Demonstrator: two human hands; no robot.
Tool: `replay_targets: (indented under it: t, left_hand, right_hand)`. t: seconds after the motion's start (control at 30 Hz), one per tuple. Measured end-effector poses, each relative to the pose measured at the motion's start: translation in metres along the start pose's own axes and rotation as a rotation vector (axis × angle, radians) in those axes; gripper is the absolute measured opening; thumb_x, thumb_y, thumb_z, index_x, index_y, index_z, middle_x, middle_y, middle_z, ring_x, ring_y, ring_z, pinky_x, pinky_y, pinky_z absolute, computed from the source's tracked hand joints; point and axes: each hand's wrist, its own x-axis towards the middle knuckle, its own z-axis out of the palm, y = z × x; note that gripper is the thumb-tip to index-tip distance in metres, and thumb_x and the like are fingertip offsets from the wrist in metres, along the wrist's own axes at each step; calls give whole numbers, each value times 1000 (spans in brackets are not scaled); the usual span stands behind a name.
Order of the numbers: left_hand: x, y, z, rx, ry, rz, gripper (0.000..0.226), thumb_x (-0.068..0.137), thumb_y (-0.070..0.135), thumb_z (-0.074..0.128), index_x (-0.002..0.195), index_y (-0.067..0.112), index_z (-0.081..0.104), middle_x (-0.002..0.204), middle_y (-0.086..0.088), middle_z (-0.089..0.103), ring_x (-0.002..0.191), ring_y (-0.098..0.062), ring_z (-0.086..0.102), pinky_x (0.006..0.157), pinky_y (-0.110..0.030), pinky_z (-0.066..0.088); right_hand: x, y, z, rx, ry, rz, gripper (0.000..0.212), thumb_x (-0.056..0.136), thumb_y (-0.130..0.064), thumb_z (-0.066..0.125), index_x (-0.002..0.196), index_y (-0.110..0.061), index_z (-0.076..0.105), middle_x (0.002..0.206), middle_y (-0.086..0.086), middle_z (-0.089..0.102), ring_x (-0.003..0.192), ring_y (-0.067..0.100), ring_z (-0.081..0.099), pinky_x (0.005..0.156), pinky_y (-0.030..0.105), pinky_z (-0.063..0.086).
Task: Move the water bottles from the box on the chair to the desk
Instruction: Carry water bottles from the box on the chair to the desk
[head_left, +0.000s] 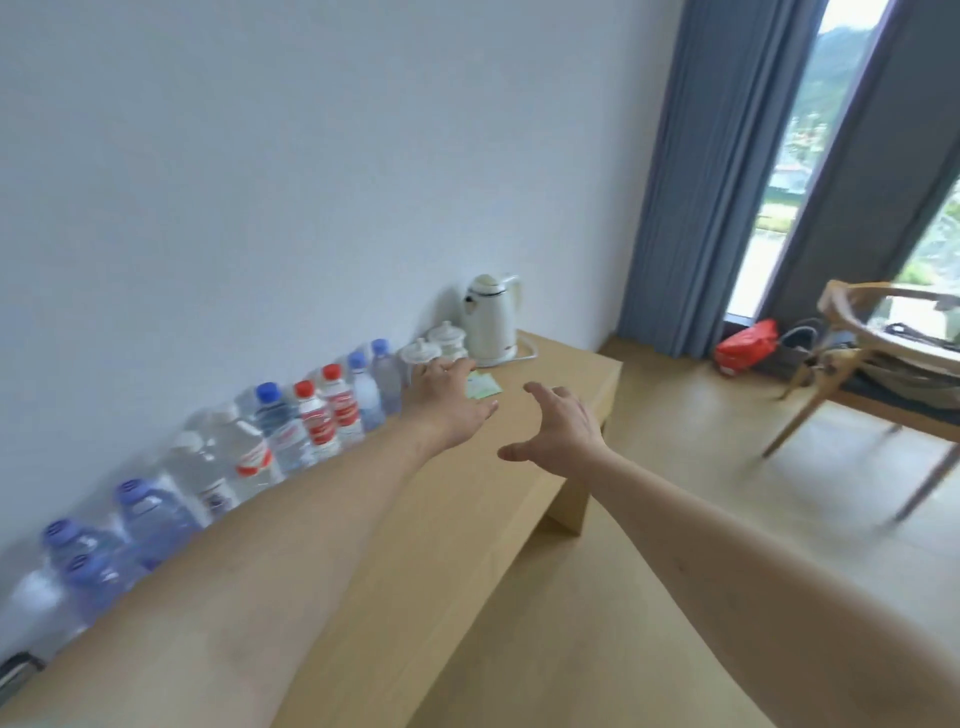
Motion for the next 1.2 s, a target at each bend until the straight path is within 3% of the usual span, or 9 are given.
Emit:
replay_targets:
  t: [0.47,0.83,1.2]
  left_hand:
    - [51,348,156,-67,-222,306,70,91,54,66,151,25,44,152,-10,43,142,-30,32,114,-42,36]
    - [82,582,274,-79,-435,622,71,89,53,71,151,30,46,156,-5,43,146,-27,30,117,-46,37]
    - [153,826,389,1,-621,974,80,83,49,76,153,35,41,159,-7,35,147,-30,26,115,-52,36]
  right_hand:
    - [-47,302,-184,-97,153,404,105,71,-55,87,156,-31,31,153,7,41,141,30,36,111,43,37]
    - [-85,495,-277,-21,335,784,100,73,-55,85,155,-32,33,151,6,42,140,28,38,111,43,38]
    - [-55,671,-410,-48,517,1120,101,73,-58,83,156,-33,33,149,4,46,137,27,41,109,42,41]
